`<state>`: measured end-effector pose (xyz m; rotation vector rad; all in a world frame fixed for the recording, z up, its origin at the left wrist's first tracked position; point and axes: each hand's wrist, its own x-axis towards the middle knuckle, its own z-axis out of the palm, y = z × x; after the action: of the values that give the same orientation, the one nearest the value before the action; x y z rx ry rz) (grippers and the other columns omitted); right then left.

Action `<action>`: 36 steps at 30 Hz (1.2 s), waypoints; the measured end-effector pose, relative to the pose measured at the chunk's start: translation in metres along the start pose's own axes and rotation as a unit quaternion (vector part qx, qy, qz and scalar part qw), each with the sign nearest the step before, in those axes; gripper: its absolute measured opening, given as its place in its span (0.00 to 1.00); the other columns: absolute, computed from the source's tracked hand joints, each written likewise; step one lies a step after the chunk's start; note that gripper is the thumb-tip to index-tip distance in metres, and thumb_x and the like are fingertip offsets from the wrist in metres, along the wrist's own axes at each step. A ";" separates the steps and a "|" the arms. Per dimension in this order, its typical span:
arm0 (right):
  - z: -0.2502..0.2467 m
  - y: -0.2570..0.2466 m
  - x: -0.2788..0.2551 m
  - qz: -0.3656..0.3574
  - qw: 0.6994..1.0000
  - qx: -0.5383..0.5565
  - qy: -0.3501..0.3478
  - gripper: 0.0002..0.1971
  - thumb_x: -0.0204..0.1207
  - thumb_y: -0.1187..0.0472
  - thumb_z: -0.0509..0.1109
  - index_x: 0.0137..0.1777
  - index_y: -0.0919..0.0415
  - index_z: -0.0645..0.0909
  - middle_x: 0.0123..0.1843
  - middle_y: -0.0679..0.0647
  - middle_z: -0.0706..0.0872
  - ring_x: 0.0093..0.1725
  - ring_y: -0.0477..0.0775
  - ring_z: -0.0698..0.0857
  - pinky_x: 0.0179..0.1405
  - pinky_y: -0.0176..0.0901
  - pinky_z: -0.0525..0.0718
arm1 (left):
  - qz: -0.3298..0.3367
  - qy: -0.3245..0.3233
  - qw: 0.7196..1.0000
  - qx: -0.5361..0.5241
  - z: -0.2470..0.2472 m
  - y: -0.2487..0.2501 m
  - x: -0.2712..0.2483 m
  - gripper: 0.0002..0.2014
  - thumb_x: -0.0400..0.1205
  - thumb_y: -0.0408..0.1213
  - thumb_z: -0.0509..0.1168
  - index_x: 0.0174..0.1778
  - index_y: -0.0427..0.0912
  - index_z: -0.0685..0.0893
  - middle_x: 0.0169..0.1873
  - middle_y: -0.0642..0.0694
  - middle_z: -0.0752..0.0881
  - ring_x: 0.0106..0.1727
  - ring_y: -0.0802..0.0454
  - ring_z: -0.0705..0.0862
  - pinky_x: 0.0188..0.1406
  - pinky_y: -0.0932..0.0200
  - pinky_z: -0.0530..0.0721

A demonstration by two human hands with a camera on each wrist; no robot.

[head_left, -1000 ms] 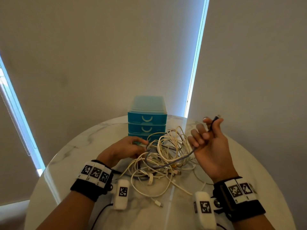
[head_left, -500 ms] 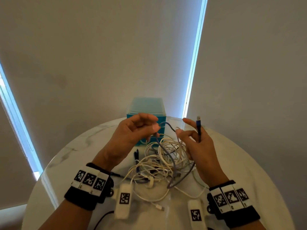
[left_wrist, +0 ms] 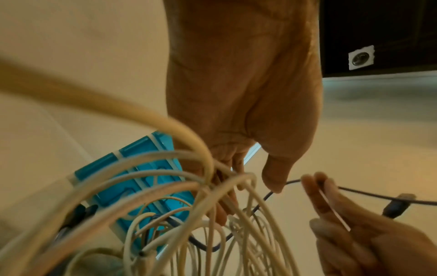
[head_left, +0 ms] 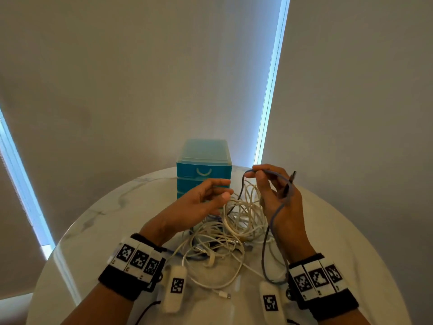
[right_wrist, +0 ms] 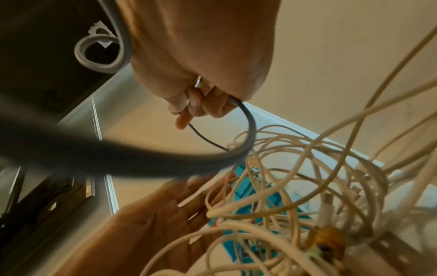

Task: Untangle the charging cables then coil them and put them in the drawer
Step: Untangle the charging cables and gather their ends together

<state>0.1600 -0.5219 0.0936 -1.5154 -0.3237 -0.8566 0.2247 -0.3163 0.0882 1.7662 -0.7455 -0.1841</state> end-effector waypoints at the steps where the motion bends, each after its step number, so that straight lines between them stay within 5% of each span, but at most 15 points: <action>1: 0.001 0.000 0.001 -0.011 1.000 0.013 -0.009 0.08 0.92 0.62 0.68 0.65 0.63 0.85 0.57 0.57 0.95 0.41 0.39 0.89 0.42 0.33 0.85 | -0.002 0.005 1.000 0.012 0.000 -0.002 0.001 0.22 0.91 0.46 0.68 0.82 0.57 0.76 0.71 0.57 0.89 0.69 0.59 0.89 0.61 0.56 0.92; 4: 0.007 -0.002 0.000 -0.007 0.994 0.102 -0.040 0.10 0.91 0.62 0.66 0.65 0.66 0.83 0.59 0.62 0.93 0.24 0.45 0.74 0.24 0.34 0.76 | 0.005 0.045 0.999 0.024 -0.003 -0.005 -0.001 0.24 0.89 0.48 0.70 0.82 0.63 0.76 0.65 0.56 0.90 0.59 0.58 0.93 0.50 0.62 0.92; 10: 0.014 -0.012 -0.003 0.009 0.983 0.133 -0.125 0.09 0.91 0.63 0.66 0.68 0.61 0.82 0.61 0.61 0.93 0.24 0.48 0.76 0.24 0.35 0.78 | 0.060 0.158 0.981 0.094 0.006 -0.006 0.004 0.10 0.87 0.53 0.74 0.60 0.56 0.93 0.49 0.58 0.94 0.43 0.60 0.91 0.43 0.67 0.87; 13: 0.009 -0.002 -0.004 0.134 0.982 0.059 -0.117 0.18 0.91 0.62 0.69 0.78 0.56 0.76 0.65 0.55 0.95 0.26 0.48 0.77 0.23 0.35 0.78 | 0.068 0.262 0.962 0.038 -0.005 -0.005 0.005 0.11 0.88 0.52 0.73 0.58 0.51 0.94 0.46 0.55 0.95 0.40 0.57 0.92 0.42 0.69 0.87; 16: 0.003 0.016 -0.009 0.277 0.950 -0.019 -0.142 0.17 0.91 0.59 0.71 0.77 0.54 0.79 0.65 0.44 0.95 0.28 0.45 0.77 0.24 0.34 0.76 | 0.107 0.311 0.944 -0.019 -0.018 0.003 0.001 0.10 0.91 0.47 0.70 0.59 0.47 0.93 0.49 0.52 0.96 0.43 0.54 0.93 0.45 0.68 0.86; 19: 0.004 0.023 -0.012 0.284 0.947 -0.045 -0.144 0.15 0.89 0.56 0.74 0.73 0.52 0.83 0.63 0.40 0.95 0.30 0.41 0.83 0.30 0.38 0.81 | 0.140 0.282 0.947 -0.065 -0.020 0.010 -0.001 0.11 0.93 0.43 0.66 0.65 0.45 0.91 0.53 0.47 0.95 0.45 0.50 0.92 0.44 0.65 0.83; 21: 0.008 0.019 -0.012 0.260 0.954 -0.057 -0.140 0.17 0.85 0.51 0.79 0.72 0.44 0.86 0.61 0.42 0.96 0.40 0.39 0.91 0.36 0.39 0.88 | 0.156 0.226 0.959 -0.074 -0.013 0.017 -0.005 0.12 0.94 0.40 0.63 0.68 0.43 0.90 0.55 0.45 0.95 0.47 0.49 0.92 0.45 0.61 0.85; 23: 0.013 0.014 -0.014 0.227 0.962 -0.061 -0.141 0.17 0.82 0.51 0.81 0.69 0.39 0.88 0.57 0.44 0.96 0.45 0.40 0.93 0.37 0.31 0.86 | 0.171 0.167 0.969 -0.068 -0.003 0.024 -0.009 0.13 0.94 0.37 0.62 0.69 0.39 0.89 0.55 0.43 0.94 0.49 0.50 0.93 0.47 0.61 0.87; 28: 0.027 0.014 -0.017 0.190 0.967 -0.069 -0.156 0.08 0.80 0.50 0.83 0.57 0.44 0.94 0.51 0.43 0.97 0.52 0.42 0.95 0.45 0.28 0.87 | 0.178 0.076 0.981 -0.029 0.007 0.039 -0.018 0.15 0.94 0.34 0.63 0.74 0.40 0.87 0.59 0.47 0.95 0.62 0.49 0.94 0.67 0.51 0.91; 30: 0.028 0.016 -0.016 0.179 0.976 -0.051 -0.117 0.06 0.81 0.53 0.82 0.56 0.49 0.94 0.51 0.46 0.97 0.49 0.41 0.94 0.45 0.28 0.87 | 0.186 0.107 0.976 -0.026 0.002 0.040 -0.019 0.15 0.92 0.34 0.66 0.75 0.43 0.87 0.59 0.48 0.96 0.59 0.52 0.94 0.63 0.57 0.92; 33: 0.024 0.014 -0.010 0.195 0.980 0.015 -0.030 0.08 0.86 0.53 0.78 0.60 0.54 0.91 0.52 0.50 0.97 0.30 0.37 0.86 0.30 0.31 0.81 | 0.149 0.181 0.968 -0.089 -0.012 0.029 -0.012 0.16 0.91 0.35 0.69 0.75 0.45 0.86 0.54 0.44 0.96 0.49 0.51 0.93 0.50 0.65 0.87; 36: 0.021 0.013 -0.008 0.186 0.982 0.006 -0.036 0.10 0.89 0.50 0.74 0.62 0.53 0.88 0.55 0.49 0.97 0.26 0.38 0.79 0.27 0.35 0.78 | 0.048 0.141 0.988 -0.040 -0.019 0.002 0.000 0.14 0.91 0.41 0.69 0.71 0.44 0.85 0.54 0.47 0.96 0.54 0.48 0.95 0.48 0.58 0.90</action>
<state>0.1694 -0.5018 0.0802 -1.5354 -0.0901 -0.5032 0.2324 -0.3012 0.0966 1.6341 -0.6065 0.0981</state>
